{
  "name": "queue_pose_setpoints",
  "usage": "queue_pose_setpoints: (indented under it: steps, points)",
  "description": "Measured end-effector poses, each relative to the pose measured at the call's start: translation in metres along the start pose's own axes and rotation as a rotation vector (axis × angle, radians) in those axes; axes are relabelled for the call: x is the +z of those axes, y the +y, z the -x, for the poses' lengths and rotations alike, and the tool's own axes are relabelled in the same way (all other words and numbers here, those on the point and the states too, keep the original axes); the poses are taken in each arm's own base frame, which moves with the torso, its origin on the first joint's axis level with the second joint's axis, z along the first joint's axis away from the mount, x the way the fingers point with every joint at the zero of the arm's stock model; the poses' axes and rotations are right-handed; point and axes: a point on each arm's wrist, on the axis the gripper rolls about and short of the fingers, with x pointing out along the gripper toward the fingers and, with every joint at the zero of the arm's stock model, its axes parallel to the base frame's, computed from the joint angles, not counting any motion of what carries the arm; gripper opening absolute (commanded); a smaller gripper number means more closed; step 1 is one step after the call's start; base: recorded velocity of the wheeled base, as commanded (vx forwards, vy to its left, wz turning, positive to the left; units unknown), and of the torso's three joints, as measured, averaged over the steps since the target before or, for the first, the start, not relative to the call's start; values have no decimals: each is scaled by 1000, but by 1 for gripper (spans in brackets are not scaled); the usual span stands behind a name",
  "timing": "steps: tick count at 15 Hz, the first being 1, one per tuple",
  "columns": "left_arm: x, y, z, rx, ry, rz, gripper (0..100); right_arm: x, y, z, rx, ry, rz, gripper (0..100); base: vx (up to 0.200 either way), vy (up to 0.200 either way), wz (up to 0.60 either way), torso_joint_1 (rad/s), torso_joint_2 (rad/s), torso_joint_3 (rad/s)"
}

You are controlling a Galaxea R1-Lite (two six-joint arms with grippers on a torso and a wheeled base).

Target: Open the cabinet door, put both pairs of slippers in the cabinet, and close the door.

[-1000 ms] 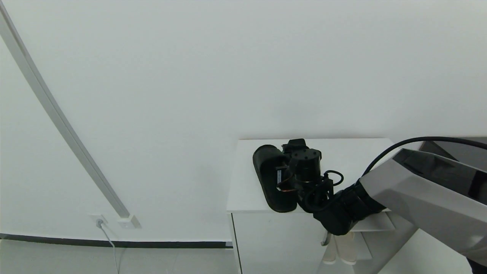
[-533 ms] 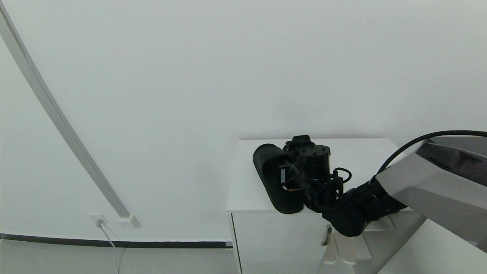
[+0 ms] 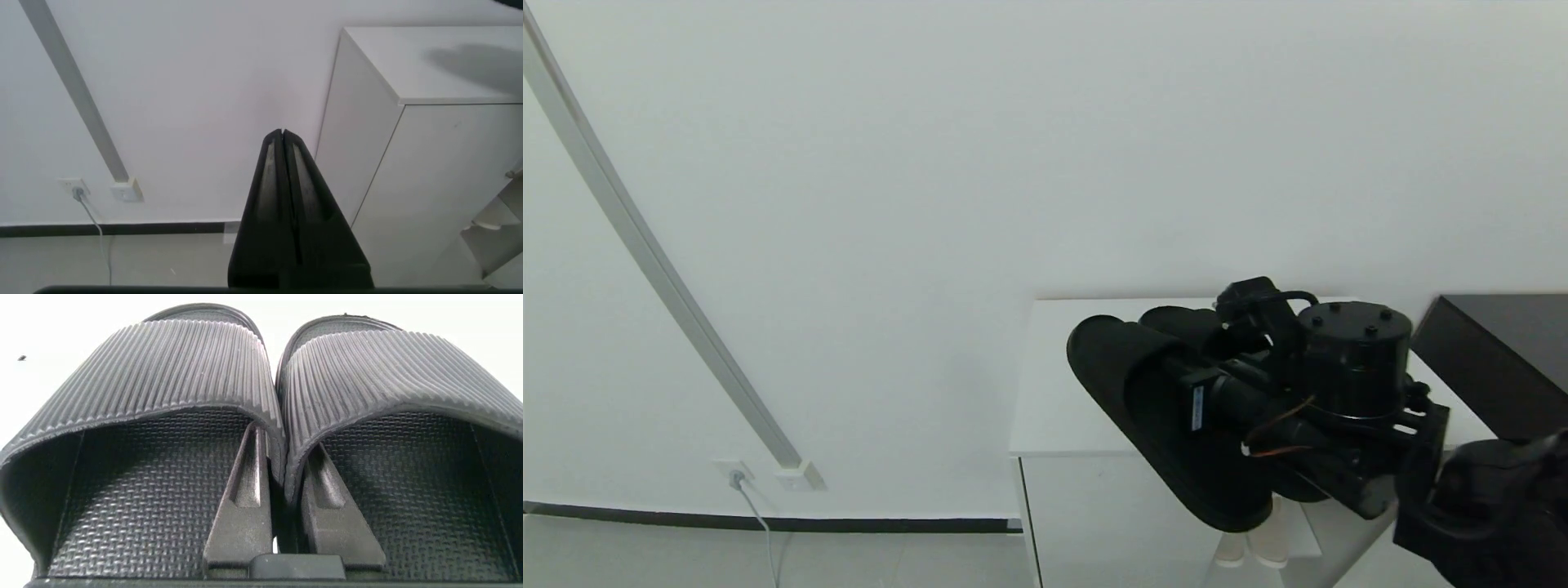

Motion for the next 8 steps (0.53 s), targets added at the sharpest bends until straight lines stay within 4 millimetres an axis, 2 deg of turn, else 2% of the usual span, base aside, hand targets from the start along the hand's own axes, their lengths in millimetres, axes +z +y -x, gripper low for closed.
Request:
queue_pose_setpoints:
  steps: [3,8]
  points:
    - [0,0,0,-1,0,0,0,10,3,29,68,0,-10,0,0,0,0,0,0,0]
    - [0,0,0,-1,0,2,0,15,9,42,98,-22,-13,0,0,0,0,0,0,0]
